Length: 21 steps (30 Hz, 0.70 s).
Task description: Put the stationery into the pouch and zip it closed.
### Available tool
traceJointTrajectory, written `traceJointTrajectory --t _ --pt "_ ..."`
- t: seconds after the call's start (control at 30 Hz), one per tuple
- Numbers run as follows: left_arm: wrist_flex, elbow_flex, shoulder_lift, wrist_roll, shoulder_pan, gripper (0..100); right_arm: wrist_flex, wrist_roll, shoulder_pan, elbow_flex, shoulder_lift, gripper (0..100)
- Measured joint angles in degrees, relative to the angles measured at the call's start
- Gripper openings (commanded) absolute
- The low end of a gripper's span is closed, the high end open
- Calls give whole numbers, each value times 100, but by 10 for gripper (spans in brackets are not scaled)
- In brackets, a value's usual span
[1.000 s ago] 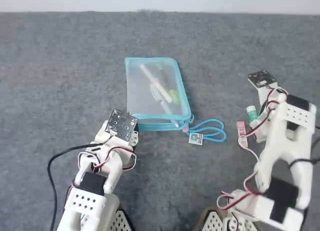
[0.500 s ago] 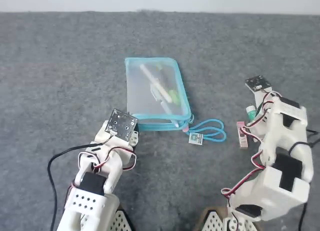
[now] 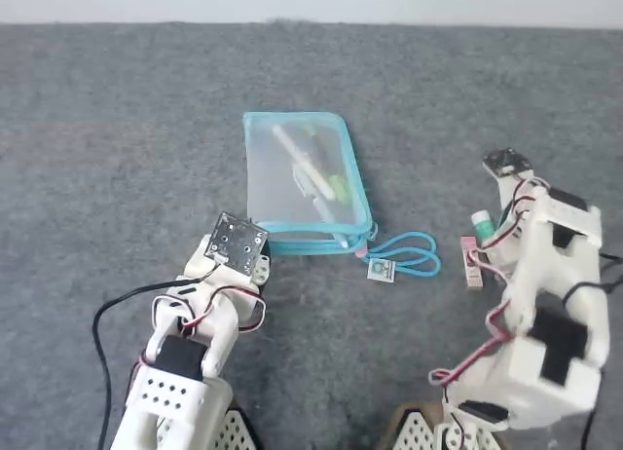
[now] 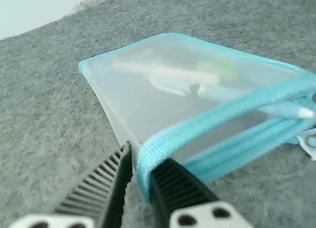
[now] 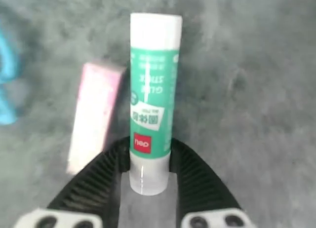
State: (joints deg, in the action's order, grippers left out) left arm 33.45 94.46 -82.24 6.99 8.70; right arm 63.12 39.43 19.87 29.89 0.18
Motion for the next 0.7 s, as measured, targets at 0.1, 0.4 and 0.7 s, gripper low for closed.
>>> traceJointTrajectory --t 0.1,0.4,0.7 --pt "0 0 0 0 0 12 712 -158 -457 0 -870 7" --pt "-70 0 0 0 0 12 2725 -668 -3015 9 -3288 7" --pt "-70 0 0 0 0 12 3235 -1108 -5442 9 -3807 7"
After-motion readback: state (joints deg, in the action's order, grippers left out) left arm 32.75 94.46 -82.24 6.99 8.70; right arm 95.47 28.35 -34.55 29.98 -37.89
